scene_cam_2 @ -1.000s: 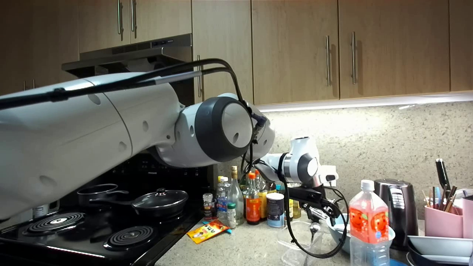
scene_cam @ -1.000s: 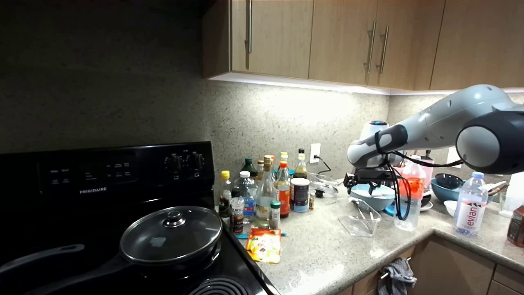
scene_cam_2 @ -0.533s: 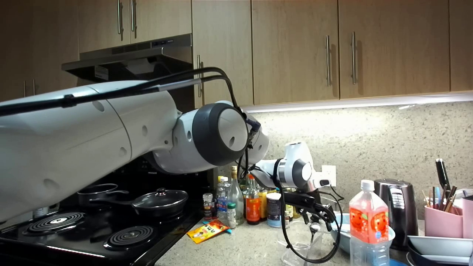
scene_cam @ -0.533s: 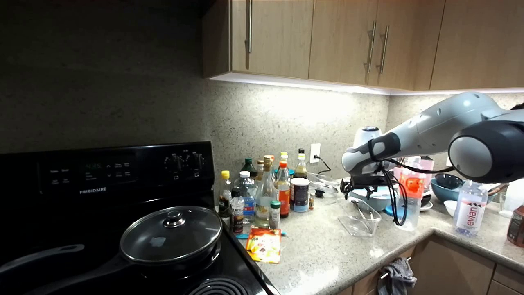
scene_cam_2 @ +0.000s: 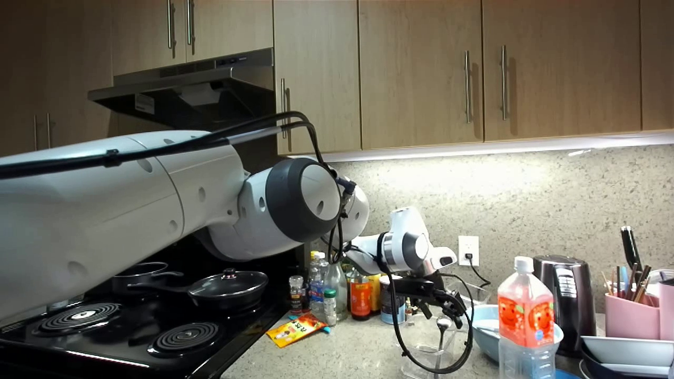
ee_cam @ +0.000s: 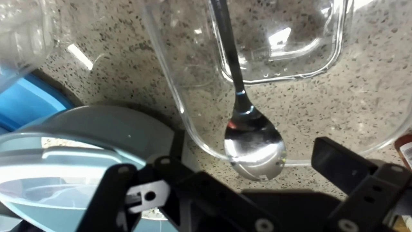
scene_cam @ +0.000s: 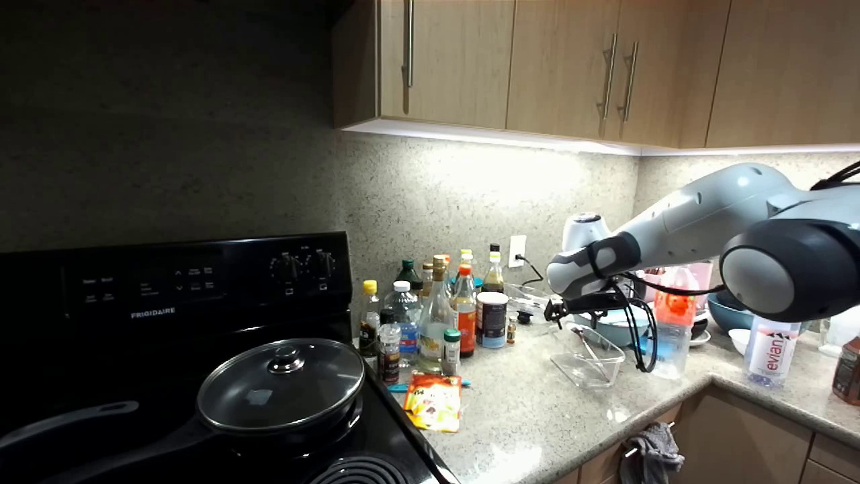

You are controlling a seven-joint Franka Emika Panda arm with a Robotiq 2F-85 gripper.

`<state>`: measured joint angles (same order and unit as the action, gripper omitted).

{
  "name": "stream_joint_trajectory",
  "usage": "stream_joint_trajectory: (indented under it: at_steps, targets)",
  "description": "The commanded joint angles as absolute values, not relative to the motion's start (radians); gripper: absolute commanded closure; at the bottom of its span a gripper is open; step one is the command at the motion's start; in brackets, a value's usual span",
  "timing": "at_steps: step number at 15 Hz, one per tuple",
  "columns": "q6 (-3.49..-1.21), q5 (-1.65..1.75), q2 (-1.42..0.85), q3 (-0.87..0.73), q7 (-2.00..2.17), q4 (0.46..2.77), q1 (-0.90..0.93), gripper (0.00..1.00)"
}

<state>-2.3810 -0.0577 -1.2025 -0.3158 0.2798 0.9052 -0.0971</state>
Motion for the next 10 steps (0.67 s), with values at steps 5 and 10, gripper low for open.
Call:
stream_joint_trajectory:
  at_steps: [5,10]
  targets:
    - [-2.674,0.038,-1.292,-0.519,0.499,0.892,0.011,0.00]
    - [-2.771,0.087,-1.364,-0.785,0.800,0.922,0.151,0.00]
